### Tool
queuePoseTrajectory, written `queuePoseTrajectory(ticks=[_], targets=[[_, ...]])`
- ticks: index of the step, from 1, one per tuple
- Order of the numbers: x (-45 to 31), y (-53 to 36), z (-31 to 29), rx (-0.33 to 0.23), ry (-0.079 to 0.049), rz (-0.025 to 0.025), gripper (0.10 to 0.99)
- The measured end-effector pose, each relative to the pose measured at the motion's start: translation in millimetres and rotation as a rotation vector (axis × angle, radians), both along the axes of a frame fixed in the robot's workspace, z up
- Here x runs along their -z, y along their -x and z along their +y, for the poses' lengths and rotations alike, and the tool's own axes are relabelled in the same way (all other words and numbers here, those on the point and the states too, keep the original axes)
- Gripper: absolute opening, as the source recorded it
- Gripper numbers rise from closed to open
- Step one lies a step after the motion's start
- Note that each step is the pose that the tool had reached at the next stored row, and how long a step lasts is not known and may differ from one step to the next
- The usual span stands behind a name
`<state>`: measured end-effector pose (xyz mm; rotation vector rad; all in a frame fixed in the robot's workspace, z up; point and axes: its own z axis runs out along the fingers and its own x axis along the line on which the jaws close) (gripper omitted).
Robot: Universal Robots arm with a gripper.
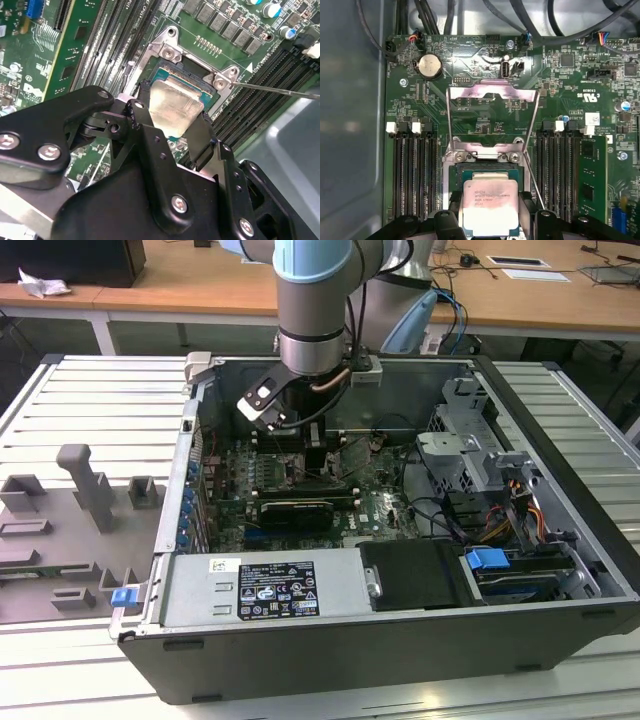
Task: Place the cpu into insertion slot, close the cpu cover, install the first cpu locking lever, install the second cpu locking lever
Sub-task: 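Place the cpu into insertion slot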
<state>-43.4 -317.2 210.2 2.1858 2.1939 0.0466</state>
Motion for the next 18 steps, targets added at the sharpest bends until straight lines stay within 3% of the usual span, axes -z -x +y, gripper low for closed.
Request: queuePoseTrajectory(ticks=[8,14,15,18], targets=[[8.2,-0.3,1.2,0.019,0.0,0.0001,0.529],[8.3,-0.3,1.2,0.019,0.0,0.0001,0.529],[8.3,-0.3,1.2,0.019,0.0,0.0001,0.6],[8.0,-0.3,1.3,0.019,0.0,0.0001,0.667]])
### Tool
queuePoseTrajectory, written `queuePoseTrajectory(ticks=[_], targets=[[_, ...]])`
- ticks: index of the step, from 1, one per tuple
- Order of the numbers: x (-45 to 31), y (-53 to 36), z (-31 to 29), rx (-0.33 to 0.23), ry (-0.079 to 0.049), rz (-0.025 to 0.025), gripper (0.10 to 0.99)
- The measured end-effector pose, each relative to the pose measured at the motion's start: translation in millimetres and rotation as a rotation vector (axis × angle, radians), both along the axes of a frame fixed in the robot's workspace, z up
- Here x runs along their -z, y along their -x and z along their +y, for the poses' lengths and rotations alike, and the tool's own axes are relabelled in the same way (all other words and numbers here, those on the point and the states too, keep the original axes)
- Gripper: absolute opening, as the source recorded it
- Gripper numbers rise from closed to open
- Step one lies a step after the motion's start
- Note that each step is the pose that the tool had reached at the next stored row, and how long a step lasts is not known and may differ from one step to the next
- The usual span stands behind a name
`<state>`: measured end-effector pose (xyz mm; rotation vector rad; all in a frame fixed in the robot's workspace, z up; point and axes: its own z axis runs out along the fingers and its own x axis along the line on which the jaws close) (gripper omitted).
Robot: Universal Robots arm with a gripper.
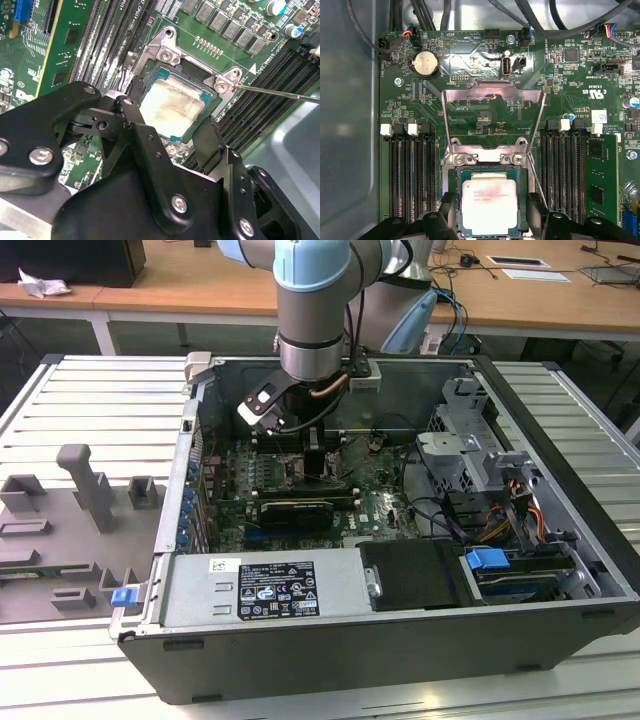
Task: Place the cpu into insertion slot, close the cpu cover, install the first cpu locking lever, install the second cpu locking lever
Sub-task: 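Place the cpu into insertion slot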
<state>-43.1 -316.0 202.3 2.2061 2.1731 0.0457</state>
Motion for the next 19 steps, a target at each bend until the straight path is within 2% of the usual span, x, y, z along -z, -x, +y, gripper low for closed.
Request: queuePoseTrajectory(ticks=[3,6,8,13,19], targets=[[-7.4,0.0,0.0,0.0,0.0,0.0,0.667],[-9.9,0.0,0.0,0.0,0.003,0.0003,0.655],[-12.7,0.0,0.0,0.0,0.003,0.0003,0.4],[-17.1,0.0,0.0,0.0,0.004,0.0003,0.106],[-23.4,0.0,0.0,0.0,0.004,0.0003,0.106]])
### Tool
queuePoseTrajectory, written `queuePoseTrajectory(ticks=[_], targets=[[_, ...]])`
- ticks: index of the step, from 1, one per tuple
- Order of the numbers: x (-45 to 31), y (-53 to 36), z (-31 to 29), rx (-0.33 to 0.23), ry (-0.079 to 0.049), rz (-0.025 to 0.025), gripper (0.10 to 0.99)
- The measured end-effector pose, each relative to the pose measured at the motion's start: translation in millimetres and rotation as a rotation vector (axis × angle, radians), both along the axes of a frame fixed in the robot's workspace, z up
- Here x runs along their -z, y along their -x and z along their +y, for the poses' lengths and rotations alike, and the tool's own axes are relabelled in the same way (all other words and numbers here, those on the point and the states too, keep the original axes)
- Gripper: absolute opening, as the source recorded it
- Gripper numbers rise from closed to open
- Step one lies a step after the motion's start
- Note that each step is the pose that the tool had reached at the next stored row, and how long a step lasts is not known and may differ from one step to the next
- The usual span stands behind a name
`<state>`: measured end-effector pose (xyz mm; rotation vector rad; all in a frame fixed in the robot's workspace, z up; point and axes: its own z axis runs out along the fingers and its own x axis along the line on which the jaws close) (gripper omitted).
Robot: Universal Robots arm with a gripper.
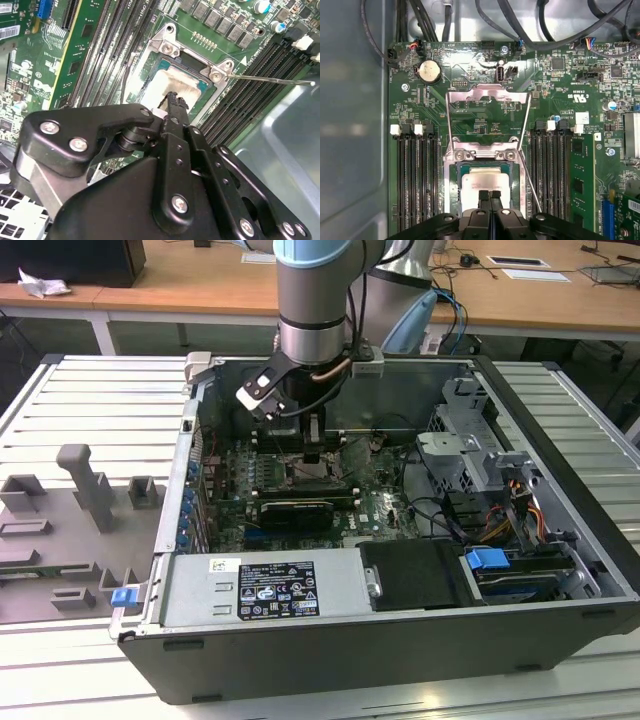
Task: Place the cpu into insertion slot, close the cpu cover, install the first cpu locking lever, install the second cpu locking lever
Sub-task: 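Place the cpu into insertion slot, then close the cpu cover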
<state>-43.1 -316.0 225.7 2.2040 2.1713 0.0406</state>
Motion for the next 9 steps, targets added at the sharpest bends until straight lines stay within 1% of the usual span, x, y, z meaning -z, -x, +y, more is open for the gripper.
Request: queuePoseTrajectory(ticks=[3,4,5,6,8,9], targets=[[-1.7,-0.1,0.0,0.0,0.001,0.0,0.106],[-1.8,-1.9,0.0,0.0,0.002,-0.0001,0.106],[-1.8,-5.2,0.0,0.0,0.003,0.0001,0.106],[-2.4,-11.2,0.0,0.0,0.007,0.0004,0.106],[-14.9,-11.5,0.1,0.0,0.015,0.0003,0.106],[-19.1,-11.5,0.1,0.0,0.019,0.0003,0.106]])
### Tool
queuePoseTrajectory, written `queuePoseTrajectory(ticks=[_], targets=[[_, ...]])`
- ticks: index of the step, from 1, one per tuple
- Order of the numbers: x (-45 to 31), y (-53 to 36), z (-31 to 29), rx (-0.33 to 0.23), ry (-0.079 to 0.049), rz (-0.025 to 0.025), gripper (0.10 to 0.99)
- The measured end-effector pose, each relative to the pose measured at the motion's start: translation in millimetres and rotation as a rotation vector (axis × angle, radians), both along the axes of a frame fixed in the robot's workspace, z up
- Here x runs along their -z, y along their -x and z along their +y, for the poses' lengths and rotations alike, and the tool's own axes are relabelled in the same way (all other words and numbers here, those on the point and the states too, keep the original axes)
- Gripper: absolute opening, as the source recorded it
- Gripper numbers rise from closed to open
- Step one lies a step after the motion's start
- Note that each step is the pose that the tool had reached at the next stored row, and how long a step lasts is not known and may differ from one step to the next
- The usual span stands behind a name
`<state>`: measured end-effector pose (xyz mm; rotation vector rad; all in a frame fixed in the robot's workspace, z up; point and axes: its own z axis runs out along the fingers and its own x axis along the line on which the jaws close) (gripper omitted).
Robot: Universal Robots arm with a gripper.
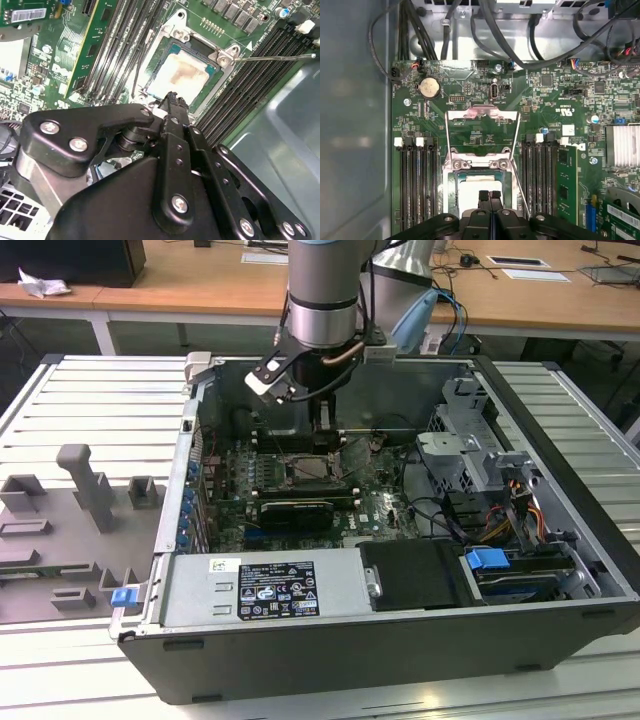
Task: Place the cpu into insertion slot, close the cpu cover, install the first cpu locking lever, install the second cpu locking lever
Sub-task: 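Close the cpu cover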
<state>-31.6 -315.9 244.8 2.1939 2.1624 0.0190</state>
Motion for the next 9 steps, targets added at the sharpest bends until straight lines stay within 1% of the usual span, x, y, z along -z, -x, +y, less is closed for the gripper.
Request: queuePoseTrajectory(ticks=[2,3,4,9], targets=[[-2.6,-0.4,0.0,0.0,0.004,-0.0001,0.106],[-2.7,-2.7,0.0,0.0,0.006,0.0,0.106],[-2.7,-6.9,0.0,0.0,0.007,0.0006,0.106],[-2.5,-19.8,0.0,0.0,0.007,0.0034,0.106]])
